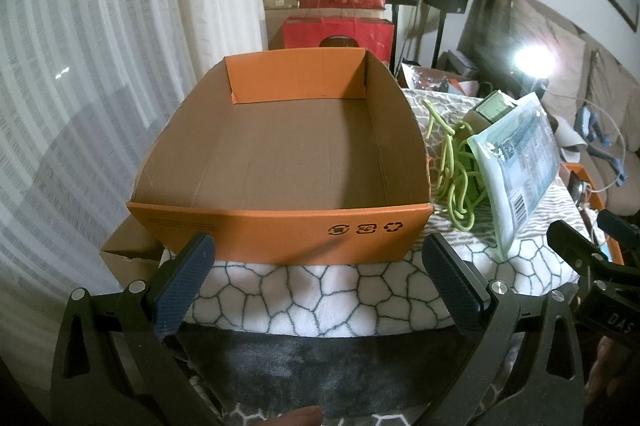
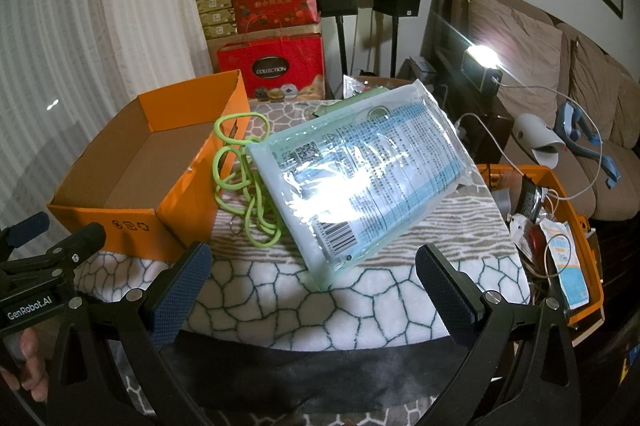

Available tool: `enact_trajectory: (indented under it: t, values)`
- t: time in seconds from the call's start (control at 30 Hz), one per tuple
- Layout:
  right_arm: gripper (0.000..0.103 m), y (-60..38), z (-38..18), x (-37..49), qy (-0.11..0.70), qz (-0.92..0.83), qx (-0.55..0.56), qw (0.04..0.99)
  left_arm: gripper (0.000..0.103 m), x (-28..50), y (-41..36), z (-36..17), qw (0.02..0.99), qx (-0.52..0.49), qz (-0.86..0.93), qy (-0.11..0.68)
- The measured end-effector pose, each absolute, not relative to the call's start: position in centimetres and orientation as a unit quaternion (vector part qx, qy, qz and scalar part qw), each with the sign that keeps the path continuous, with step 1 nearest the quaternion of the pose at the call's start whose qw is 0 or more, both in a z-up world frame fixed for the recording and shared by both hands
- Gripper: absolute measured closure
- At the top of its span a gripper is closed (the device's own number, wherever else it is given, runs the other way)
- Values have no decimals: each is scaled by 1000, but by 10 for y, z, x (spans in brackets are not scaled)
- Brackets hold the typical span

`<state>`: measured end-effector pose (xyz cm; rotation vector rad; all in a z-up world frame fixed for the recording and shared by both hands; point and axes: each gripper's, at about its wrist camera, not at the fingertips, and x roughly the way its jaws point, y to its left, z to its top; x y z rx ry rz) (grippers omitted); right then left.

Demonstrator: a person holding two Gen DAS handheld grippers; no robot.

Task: Organize objects
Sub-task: 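Move the left gripper to the cardboard box wall and the right toward the mask bag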

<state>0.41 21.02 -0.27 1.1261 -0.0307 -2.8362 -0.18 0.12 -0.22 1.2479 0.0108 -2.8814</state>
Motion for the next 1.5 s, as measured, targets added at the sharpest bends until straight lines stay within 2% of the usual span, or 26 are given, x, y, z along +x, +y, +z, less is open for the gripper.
enact_trajectory:
  t: [1.5]
  values:
    - [0, 212, -3, 4, -11, -929, 368, 47, 0, 2, -1, -3, 1, 398, -917, 1]
